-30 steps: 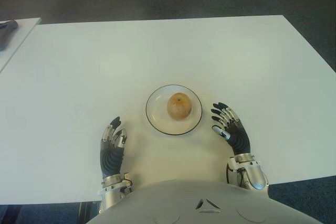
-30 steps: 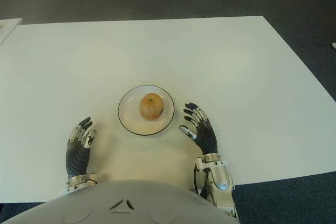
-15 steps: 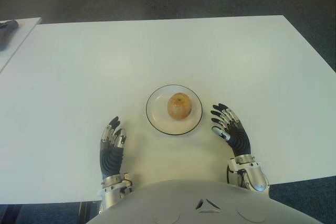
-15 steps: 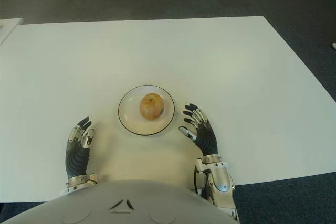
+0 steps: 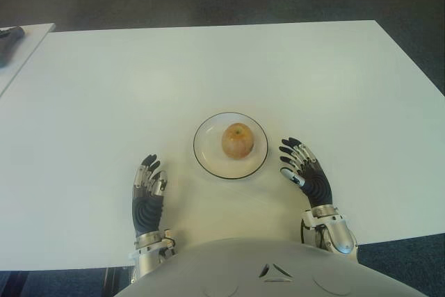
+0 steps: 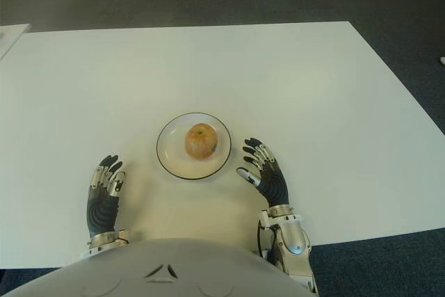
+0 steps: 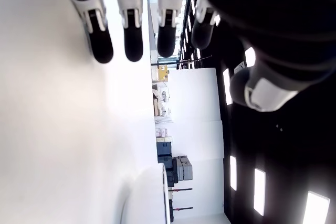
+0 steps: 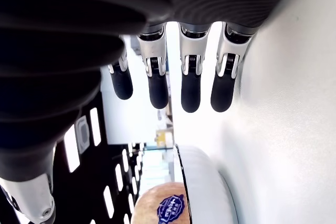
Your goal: Put the apples into the plate.
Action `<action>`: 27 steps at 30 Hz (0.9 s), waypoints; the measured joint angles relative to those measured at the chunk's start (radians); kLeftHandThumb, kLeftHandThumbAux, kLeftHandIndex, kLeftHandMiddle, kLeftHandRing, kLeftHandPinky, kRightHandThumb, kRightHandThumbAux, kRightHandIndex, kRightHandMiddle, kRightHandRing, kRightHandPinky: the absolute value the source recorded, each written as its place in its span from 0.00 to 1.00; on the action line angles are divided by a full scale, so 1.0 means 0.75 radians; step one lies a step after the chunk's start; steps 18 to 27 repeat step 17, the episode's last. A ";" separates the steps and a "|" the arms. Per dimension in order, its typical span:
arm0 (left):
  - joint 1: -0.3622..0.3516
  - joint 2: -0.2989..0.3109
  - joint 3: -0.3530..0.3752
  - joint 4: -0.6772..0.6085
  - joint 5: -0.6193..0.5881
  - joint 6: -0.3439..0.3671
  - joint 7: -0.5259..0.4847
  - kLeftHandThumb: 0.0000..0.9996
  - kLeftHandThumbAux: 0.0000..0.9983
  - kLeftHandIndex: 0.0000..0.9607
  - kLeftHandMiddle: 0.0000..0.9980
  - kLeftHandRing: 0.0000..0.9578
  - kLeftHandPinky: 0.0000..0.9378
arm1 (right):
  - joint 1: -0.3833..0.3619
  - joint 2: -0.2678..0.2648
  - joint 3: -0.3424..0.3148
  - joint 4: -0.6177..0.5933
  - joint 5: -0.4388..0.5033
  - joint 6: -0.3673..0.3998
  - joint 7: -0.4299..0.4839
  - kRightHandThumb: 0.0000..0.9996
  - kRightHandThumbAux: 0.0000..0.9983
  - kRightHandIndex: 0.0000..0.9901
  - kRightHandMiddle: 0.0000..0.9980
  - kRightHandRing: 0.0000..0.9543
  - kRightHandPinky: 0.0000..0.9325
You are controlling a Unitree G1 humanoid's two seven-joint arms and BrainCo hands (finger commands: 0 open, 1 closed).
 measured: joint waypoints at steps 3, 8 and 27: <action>0.000 0.000 0.000 -0.003 -0.010 0.008 0.000 0.17 0.52 0.14 0.16 0.19 0.22 | 0.000 0.001 0.000 -0.003 0.000 0.000 -0.001 0.48 0.68 0.14 0.21 0.22 0.27; 0.001 0.000 -0.003 -0.014 -0.015 0.011 -0.001 0.17 0.54 0.11 0.14 0.17 0.20 | 0.000 0.002 0.000 -0.003 -0.001 0.000 -0.005 0.49 0.68 0.14 0.21 0.21 0.26; 0.010 0.001 -0.010 -0.028 -0.012 0.019 -0.002 0.17 0.56 0.11 0.14 0.18 0.22 | 0.000 0.005 0.000 -0.003 -0.001 0.000 -0.011 0.51 0.69 0.14 0.21 0.22 0.26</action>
